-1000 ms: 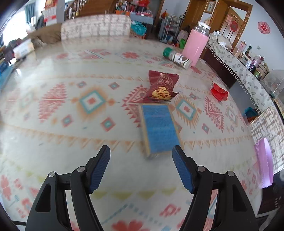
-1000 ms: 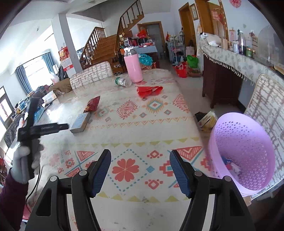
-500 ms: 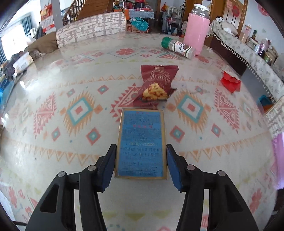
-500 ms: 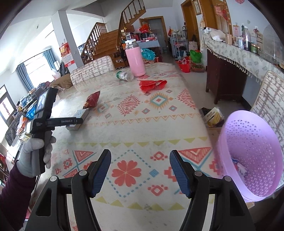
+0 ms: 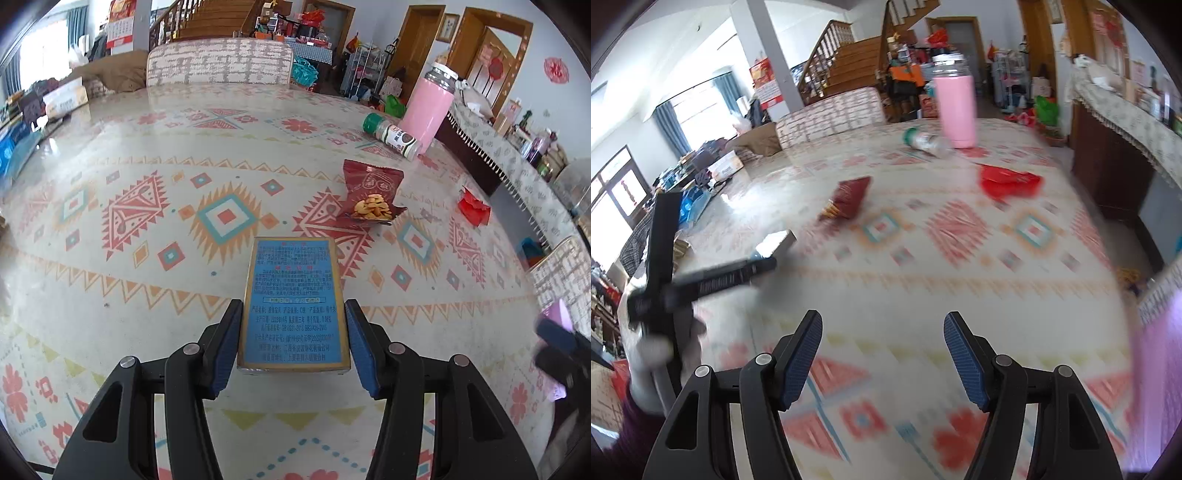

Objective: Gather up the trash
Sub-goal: 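Grasp the red snack bag with the right tool while the left holds the blue box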

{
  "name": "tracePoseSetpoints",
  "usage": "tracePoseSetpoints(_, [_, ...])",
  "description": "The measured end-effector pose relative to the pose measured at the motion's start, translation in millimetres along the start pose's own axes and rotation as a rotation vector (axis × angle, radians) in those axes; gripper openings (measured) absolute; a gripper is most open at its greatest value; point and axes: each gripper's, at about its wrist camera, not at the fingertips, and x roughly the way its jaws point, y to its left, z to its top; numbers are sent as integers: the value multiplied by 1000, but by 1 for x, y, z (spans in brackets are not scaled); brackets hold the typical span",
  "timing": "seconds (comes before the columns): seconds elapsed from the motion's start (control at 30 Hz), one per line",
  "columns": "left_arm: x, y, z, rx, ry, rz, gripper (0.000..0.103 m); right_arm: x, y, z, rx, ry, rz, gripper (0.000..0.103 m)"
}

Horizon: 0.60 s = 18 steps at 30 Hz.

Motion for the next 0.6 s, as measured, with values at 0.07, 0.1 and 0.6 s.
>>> tracePoseSetpoints(0.07, [1,4,1,-17,3,-1,53,21,8,18,9,20,23,73])
tracePoseSetpoints(0.1, [0,5,1,-24,0,-3,53,34,10,29,20,31,34,73])
tracePoseSetpoints(0.6, [-9,18,6,-94,-20,-48,53,170,34,124,122,131,-3,73])
